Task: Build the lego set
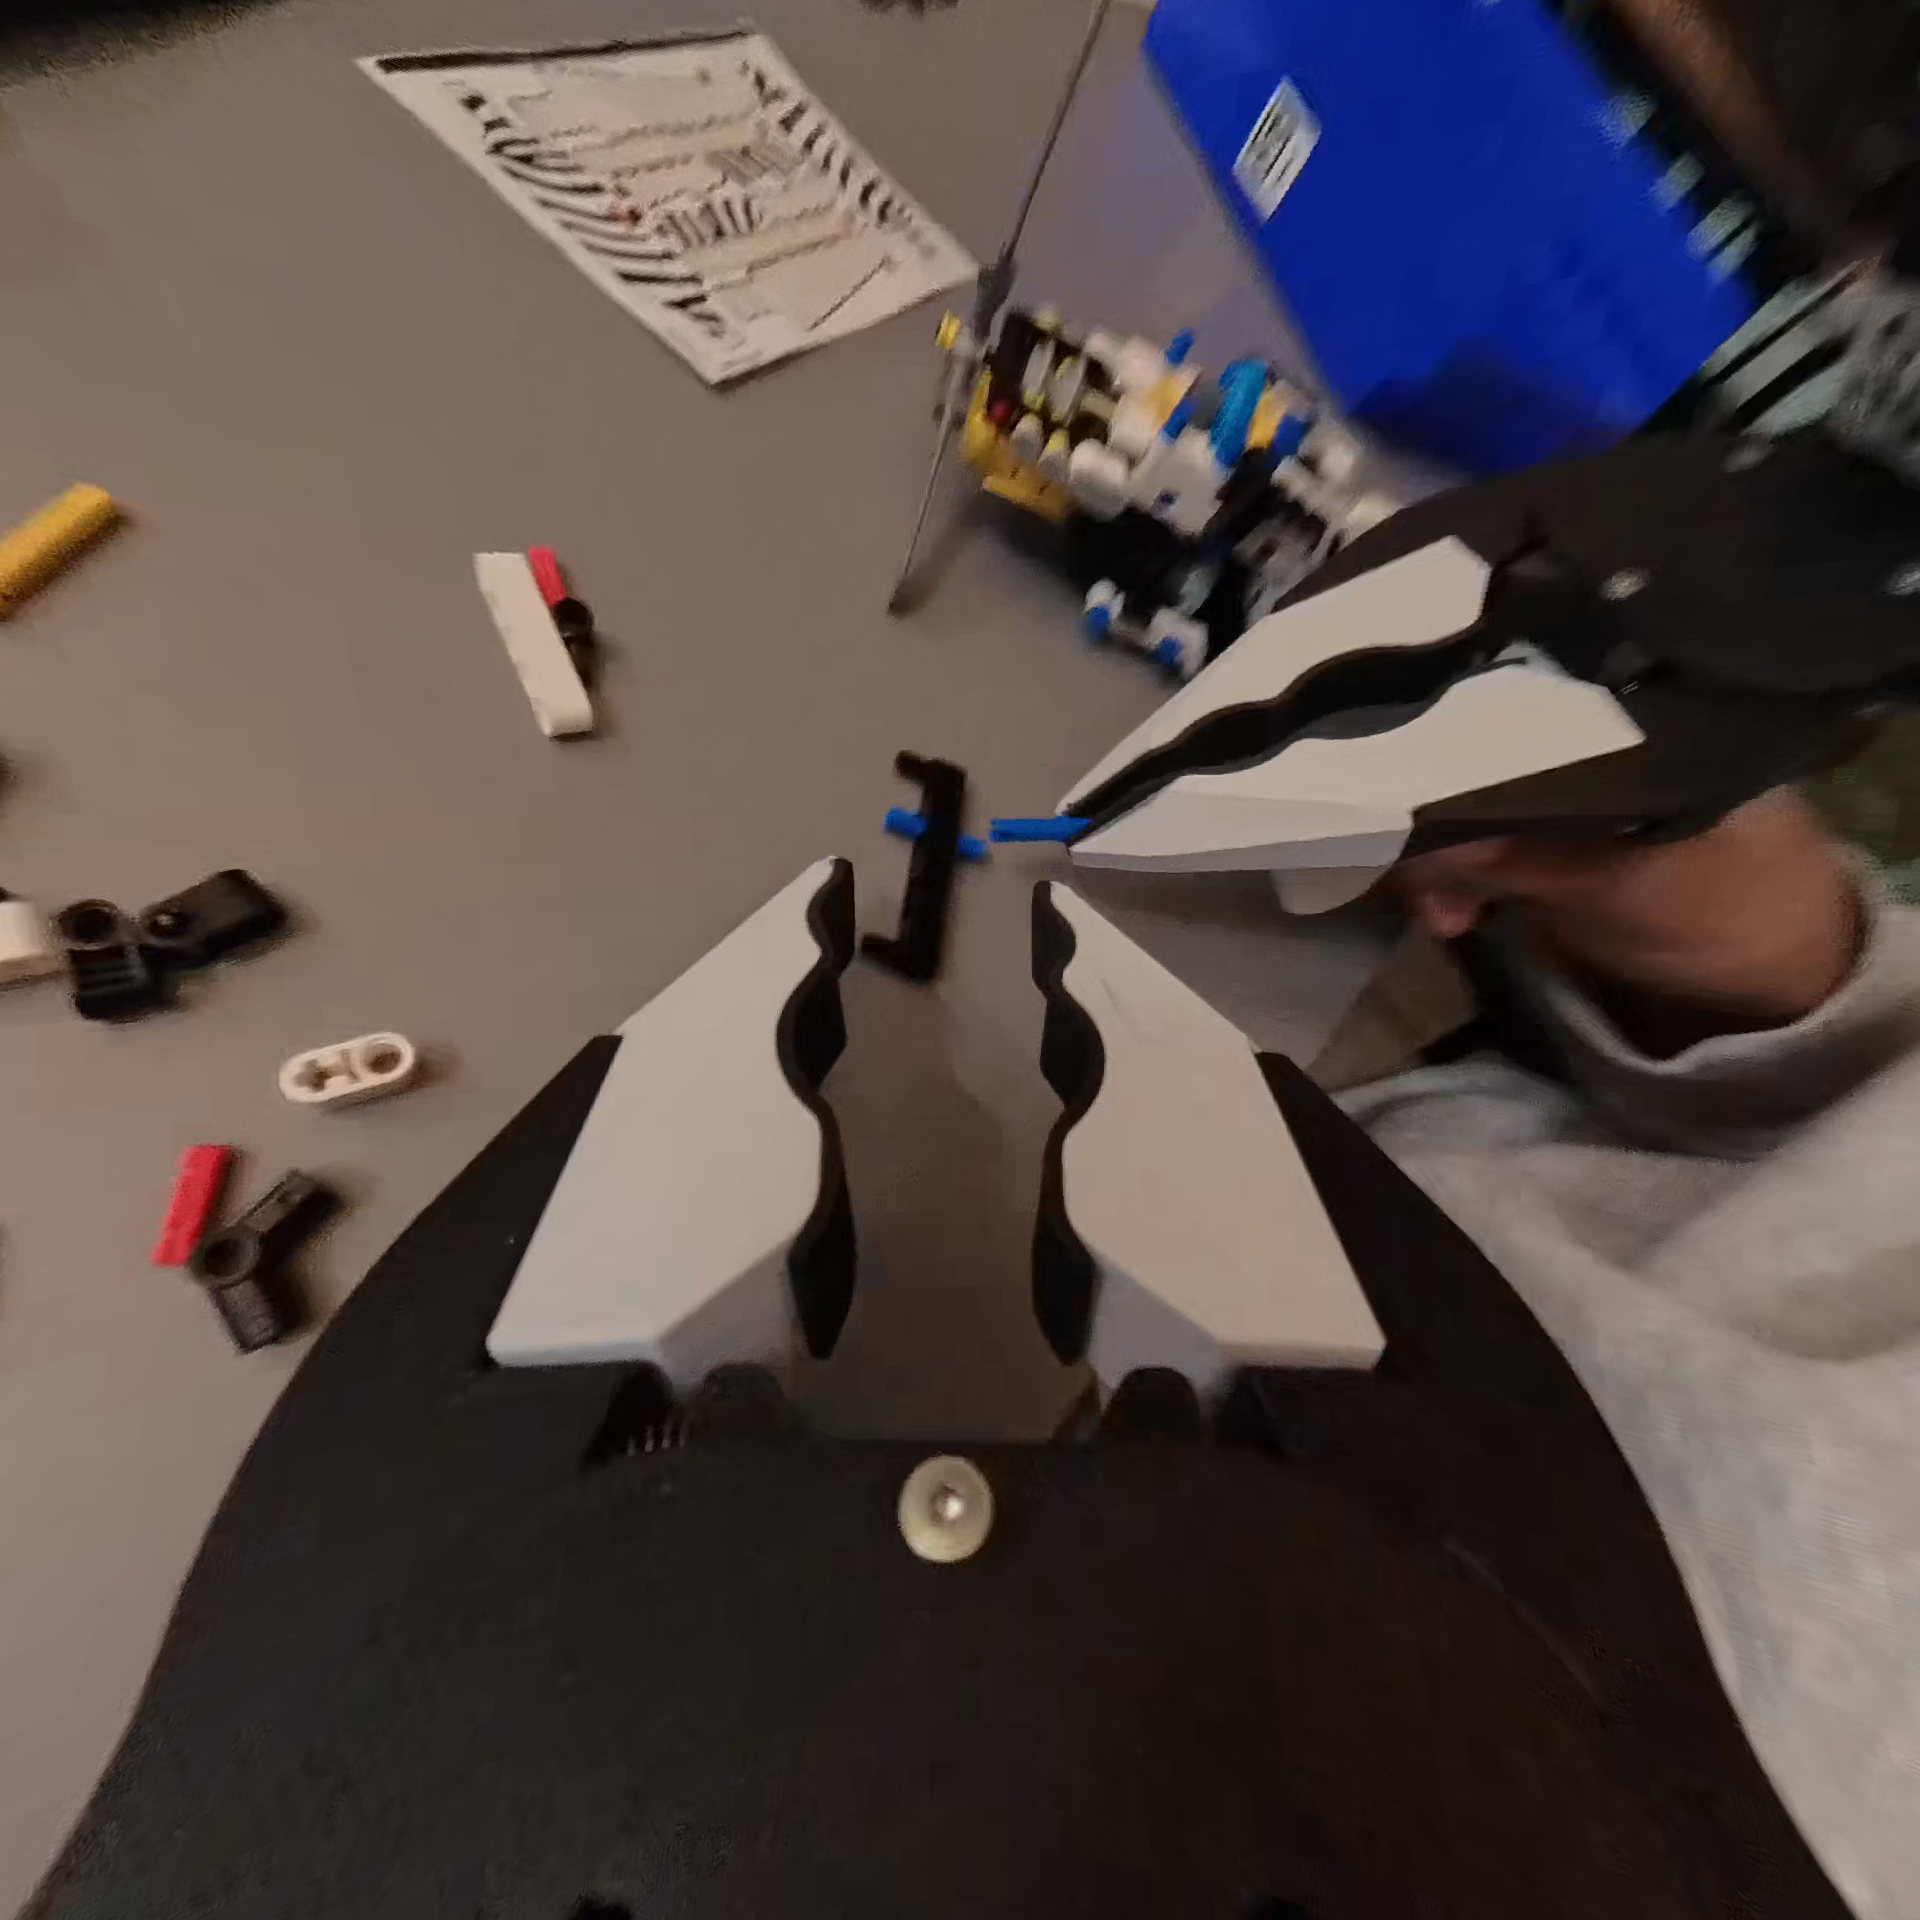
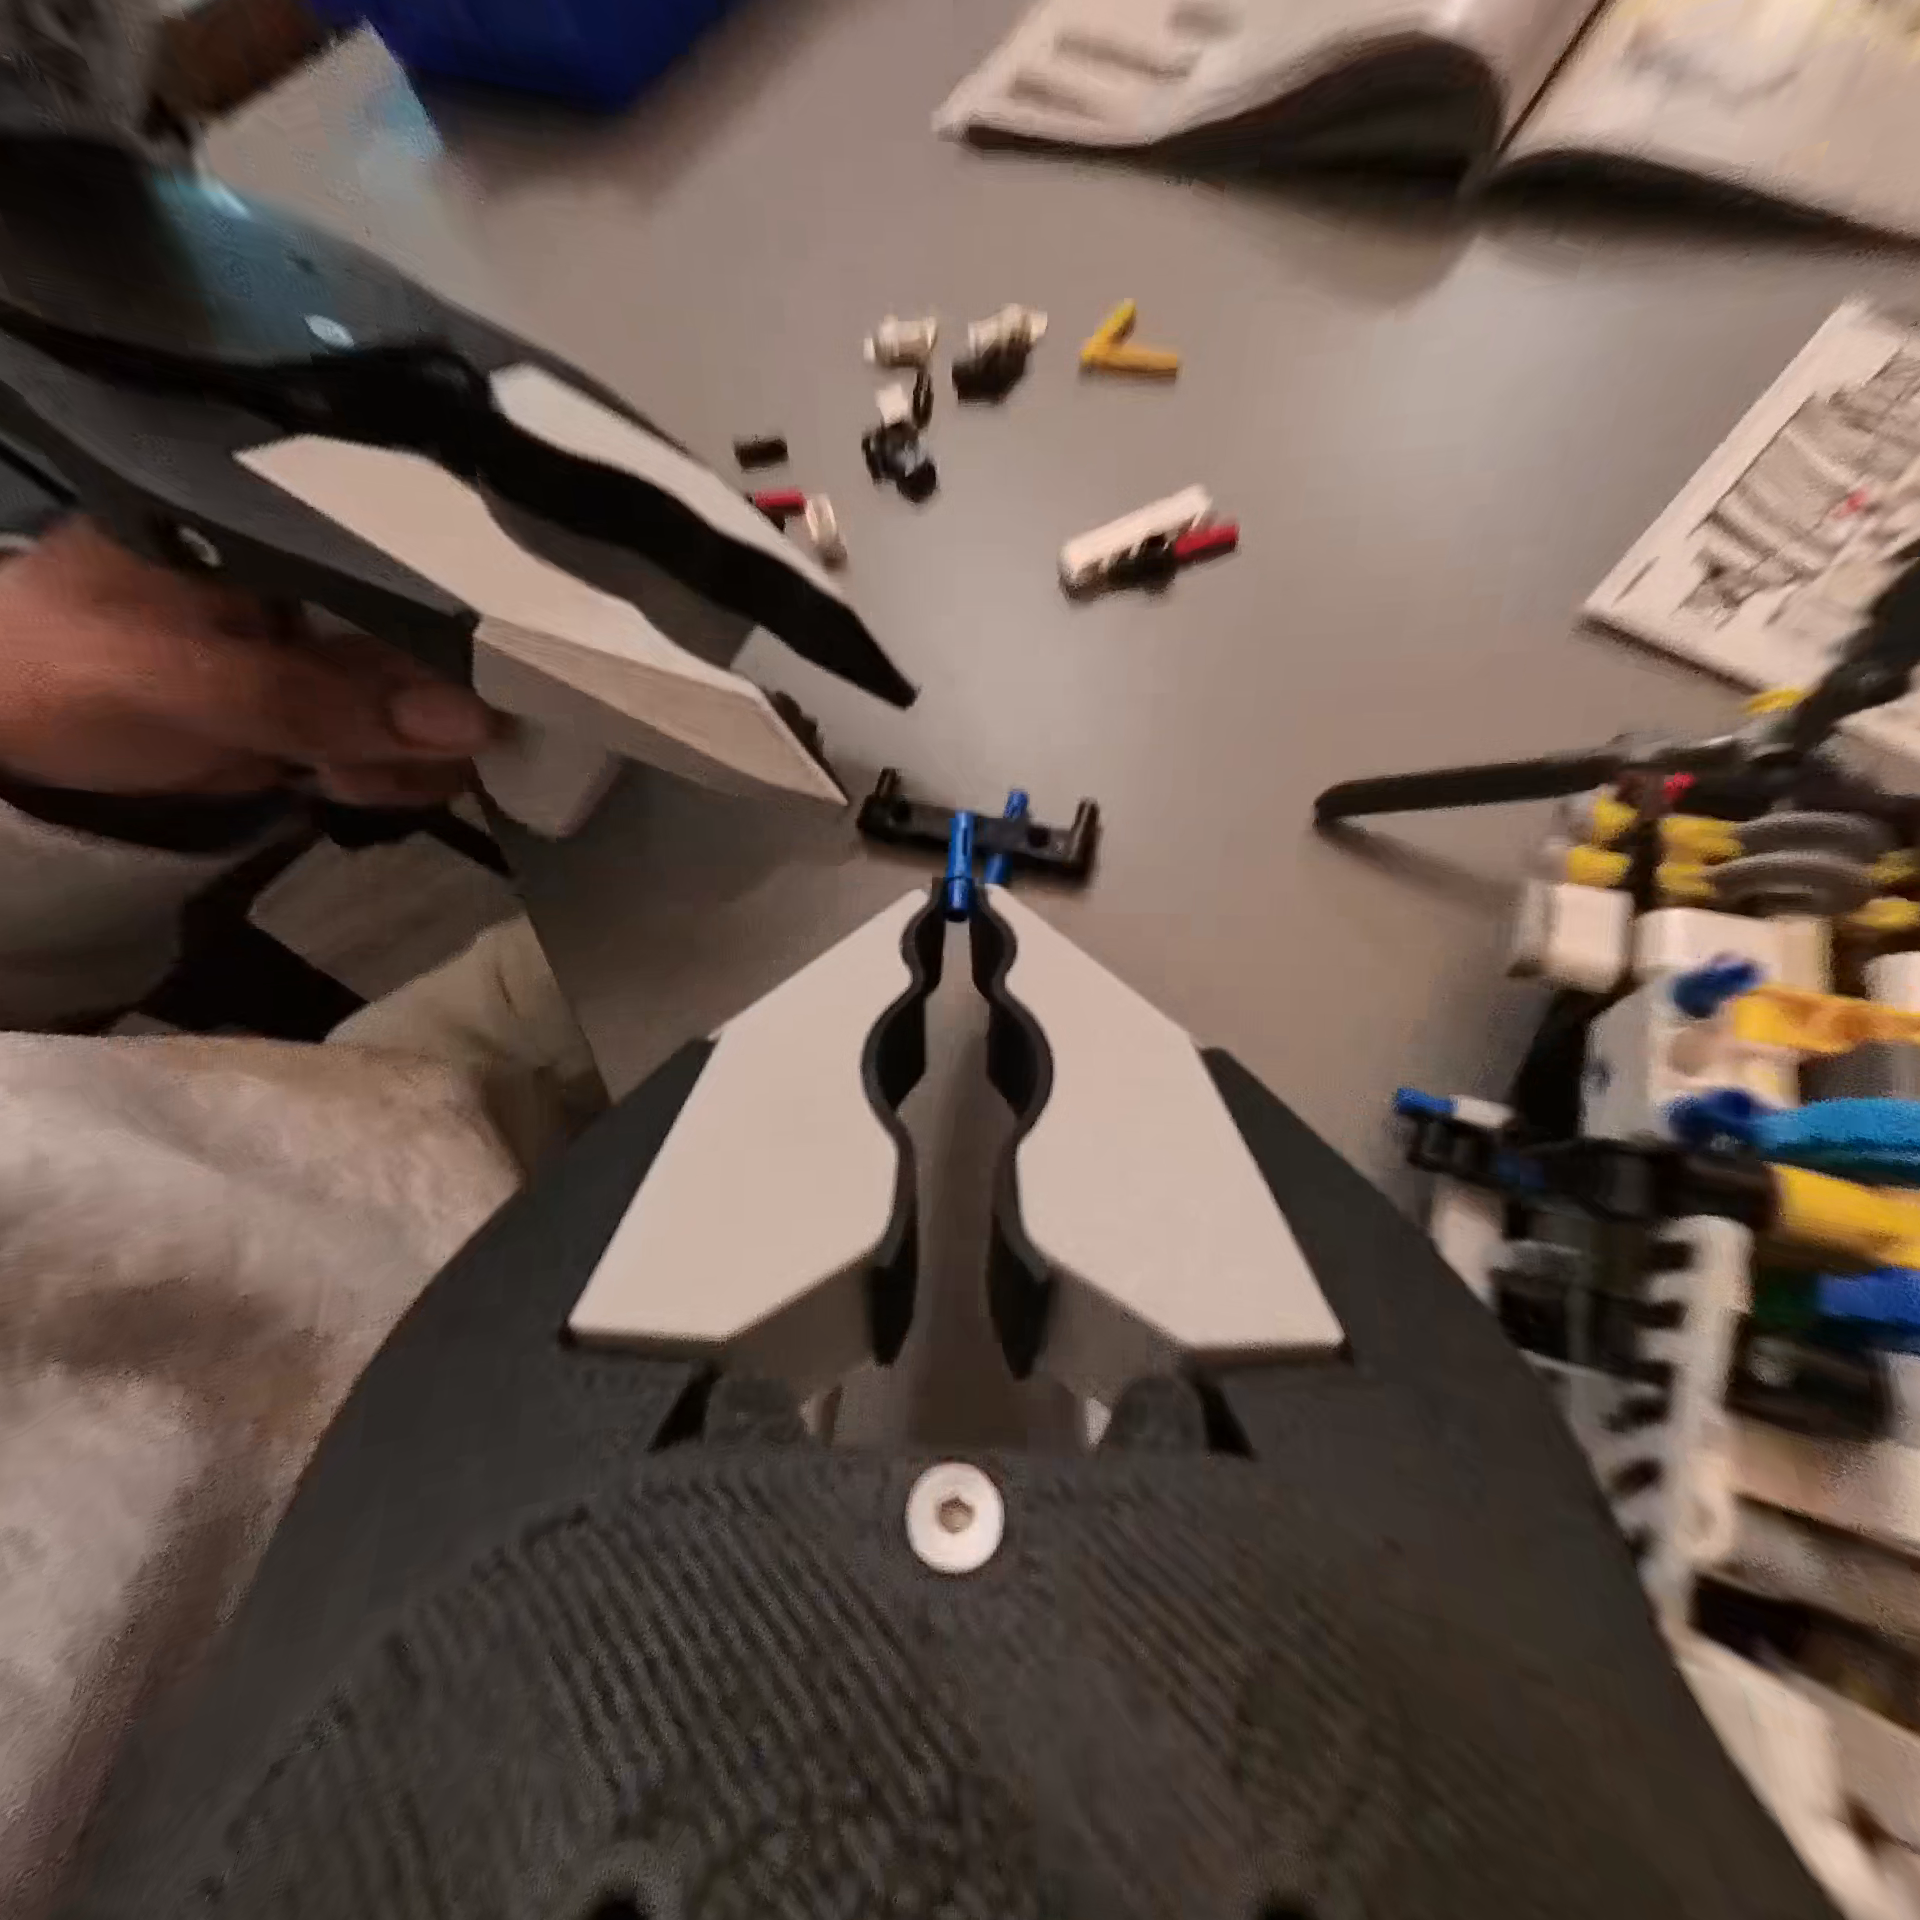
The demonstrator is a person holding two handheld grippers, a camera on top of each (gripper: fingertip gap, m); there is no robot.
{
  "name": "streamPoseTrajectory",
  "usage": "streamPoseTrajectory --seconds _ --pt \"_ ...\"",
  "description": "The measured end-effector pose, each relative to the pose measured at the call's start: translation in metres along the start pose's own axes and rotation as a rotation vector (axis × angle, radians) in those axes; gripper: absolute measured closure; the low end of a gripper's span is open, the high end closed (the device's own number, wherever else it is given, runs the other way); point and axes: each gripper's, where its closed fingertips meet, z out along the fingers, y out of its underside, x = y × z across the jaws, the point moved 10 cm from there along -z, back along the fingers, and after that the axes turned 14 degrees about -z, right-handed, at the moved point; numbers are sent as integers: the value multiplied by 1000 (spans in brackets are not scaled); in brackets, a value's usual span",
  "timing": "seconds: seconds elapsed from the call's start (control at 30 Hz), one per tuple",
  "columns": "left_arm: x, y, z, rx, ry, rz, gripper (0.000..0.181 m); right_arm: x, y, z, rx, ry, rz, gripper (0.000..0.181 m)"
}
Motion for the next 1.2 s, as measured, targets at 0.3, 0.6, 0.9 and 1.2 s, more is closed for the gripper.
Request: streamPoseTrajectory --seconds 0.3,0.6,0.9,1.2 --pt "7 8 16 -95 -178 200 165 -10 2 13 -88 -3 -3 179" --pt "10 7 19 -105 -184 217 175 -11 3 16 -71 12 -3 179" --pt "7 7 20 -99 -131 136 175 -9 3 14 -62 34 -9 179" --pt "7 7 20 -89 -135 116 175 -11 4 17 -100 54 -36 179"
